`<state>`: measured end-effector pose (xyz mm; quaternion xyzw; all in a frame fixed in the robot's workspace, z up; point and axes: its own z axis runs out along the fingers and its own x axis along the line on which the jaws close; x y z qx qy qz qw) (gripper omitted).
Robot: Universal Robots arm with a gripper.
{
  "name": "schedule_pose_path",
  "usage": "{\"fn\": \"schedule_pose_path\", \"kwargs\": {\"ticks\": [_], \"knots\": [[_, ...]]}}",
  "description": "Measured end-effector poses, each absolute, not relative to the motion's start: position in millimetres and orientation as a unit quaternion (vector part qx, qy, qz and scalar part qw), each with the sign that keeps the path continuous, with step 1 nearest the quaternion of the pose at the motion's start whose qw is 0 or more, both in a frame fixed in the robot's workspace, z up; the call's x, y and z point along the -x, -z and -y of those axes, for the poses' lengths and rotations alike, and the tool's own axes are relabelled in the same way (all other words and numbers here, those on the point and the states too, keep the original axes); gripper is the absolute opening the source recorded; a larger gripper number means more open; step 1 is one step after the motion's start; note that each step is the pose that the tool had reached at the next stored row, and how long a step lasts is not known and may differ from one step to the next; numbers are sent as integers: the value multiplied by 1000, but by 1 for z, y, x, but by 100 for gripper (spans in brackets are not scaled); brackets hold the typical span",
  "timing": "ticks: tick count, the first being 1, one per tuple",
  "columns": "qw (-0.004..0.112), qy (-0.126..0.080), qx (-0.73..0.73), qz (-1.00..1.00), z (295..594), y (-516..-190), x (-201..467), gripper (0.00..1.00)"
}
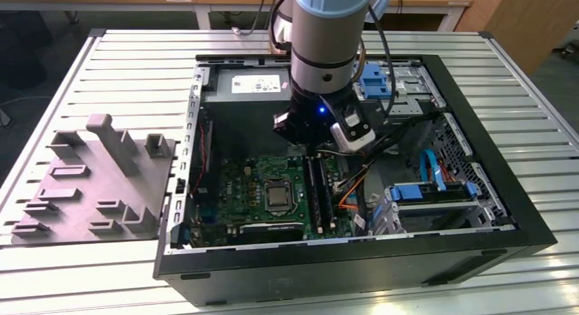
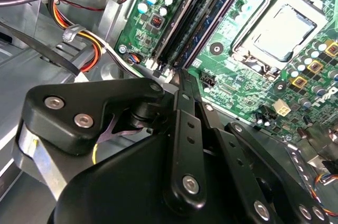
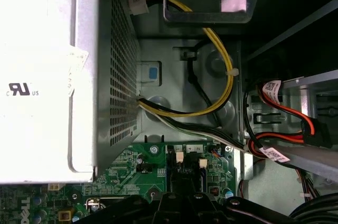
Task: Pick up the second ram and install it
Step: 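Press down the second ram until it locks into place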
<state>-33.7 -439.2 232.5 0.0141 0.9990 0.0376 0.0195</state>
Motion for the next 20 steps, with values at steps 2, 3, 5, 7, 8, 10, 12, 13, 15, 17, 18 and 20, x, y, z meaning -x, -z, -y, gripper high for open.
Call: {"fn": "schedule_pose_path", "kwargs": {"ticks": [2,3,5,7,8,10,12,13,15,17,18,20], "knots": [[19,-38,-14,-999,440,-232,34,10],[19,-38,-14,-999,440,-232,34,10],[19,-38,-14,-999,440,-232,34,10],[19,-38,-14,-999,440,-232,34,10],[19,-38,-14,-999,440,-232,34,10],[19,-38,-14,-999,441,-232,34,10],[19,-38,-14,-999,441,-232,34,10],[19,-38,-14,-999,441,-232,34,10],[19,-38,-14,-999,441,-232,34,10],[19,-38,-14,-999,441,-232,34,10],[19,-38,-14,-999,441,-232,34,10],[19,-38,-14,-999,442,-232,34,10]]}}
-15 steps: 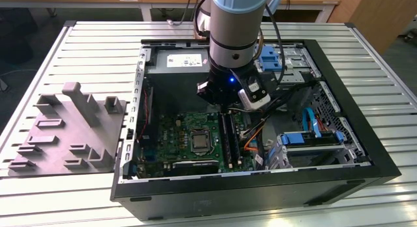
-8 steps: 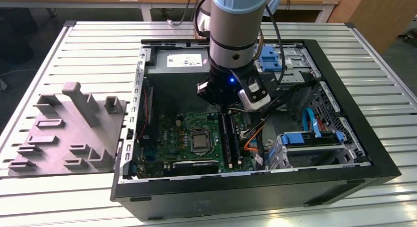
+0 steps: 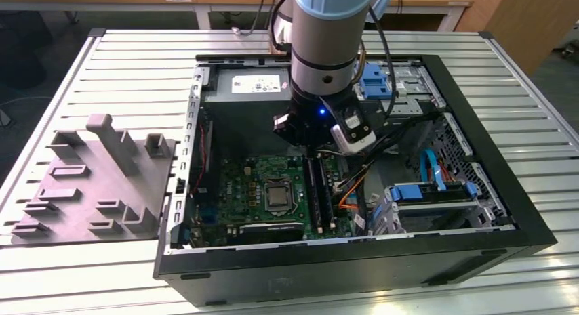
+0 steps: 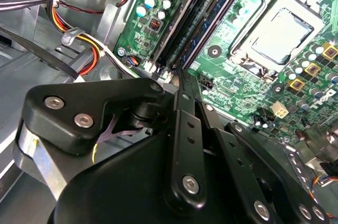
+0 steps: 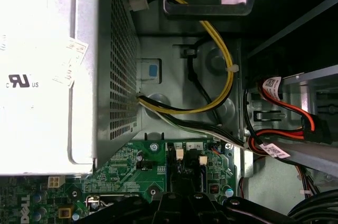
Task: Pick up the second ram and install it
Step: 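Press down the second ram until it locks into place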
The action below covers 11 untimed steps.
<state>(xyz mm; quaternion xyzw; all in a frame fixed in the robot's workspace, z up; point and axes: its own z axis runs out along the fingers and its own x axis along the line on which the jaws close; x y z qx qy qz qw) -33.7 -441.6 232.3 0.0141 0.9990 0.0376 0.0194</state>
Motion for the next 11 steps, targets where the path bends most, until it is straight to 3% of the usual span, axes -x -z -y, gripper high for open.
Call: {"fn": "schedule_pose_path", "kwargs": {"ticks": [11], "knots": [[19,-38,-14,-999,456,-232,34,10]]}}
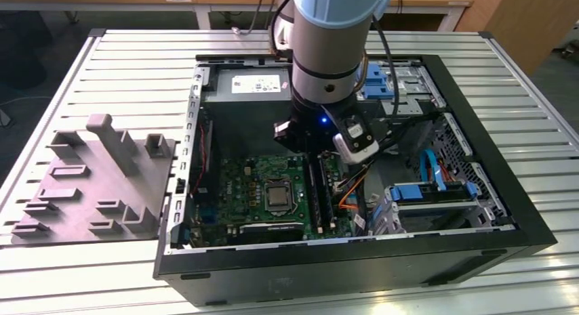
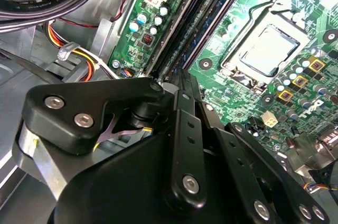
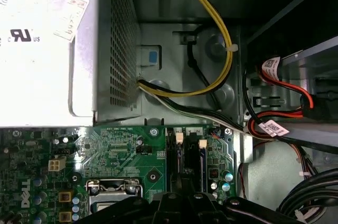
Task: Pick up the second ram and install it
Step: 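Press down the second ram until it locks into place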
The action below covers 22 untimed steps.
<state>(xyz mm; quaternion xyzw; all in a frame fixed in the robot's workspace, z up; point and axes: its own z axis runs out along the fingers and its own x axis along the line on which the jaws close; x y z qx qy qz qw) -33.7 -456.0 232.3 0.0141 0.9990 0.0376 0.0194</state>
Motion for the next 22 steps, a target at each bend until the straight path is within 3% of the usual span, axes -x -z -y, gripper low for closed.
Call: {"fn": "schedule_pose_path", "kwargs": {"ticks": [7,22], "knots": [[19,-38,-14,-999,469,-232,34,10],[19,-38,-14,-999,463,-232,34,10]]}}
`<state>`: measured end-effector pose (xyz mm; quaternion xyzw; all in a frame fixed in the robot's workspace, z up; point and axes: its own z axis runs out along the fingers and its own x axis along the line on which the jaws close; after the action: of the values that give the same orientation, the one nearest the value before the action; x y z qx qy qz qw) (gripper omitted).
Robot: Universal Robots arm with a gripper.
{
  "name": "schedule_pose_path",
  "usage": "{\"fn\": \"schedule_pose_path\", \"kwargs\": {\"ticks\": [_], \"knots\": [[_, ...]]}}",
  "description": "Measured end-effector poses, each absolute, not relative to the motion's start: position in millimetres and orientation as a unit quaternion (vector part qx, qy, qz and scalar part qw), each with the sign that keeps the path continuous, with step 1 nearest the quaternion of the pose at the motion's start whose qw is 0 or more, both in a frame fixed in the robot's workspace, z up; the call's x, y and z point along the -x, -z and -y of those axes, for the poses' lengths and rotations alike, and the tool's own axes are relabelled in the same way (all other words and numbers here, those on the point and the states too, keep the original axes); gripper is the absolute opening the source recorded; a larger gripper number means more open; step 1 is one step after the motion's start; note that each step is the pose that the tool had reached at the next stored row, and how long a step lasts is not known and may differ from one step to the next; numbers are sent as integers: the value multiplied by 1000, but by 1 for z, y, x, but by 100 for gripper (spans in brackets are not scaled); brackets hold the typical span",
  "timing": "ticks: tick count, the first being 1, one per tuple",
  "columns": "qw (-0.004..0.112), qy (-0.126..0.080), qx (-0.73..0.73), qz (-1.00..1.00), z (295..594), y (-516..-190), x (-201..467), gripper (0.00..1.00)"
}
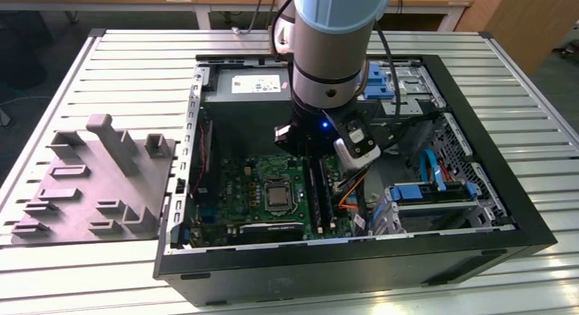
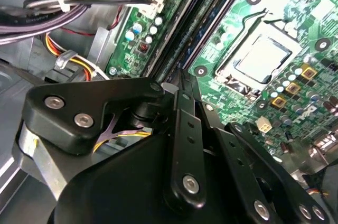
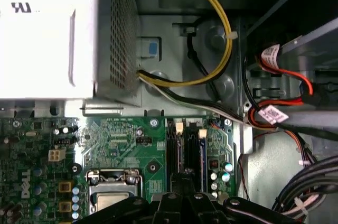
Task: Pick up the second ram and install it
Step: 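Press down the second ram until it locks into place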
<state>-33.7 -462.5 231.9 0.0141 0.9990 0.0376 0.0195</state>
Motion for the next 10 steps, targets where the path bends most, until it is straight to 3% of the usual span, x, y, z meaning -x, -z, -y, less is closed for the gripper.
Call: {"fn": "schedule_pose_path", "kwargs": {"ticks": [10], "knots": [[19,-38,-14,-999,451,-231,34,10]]}}
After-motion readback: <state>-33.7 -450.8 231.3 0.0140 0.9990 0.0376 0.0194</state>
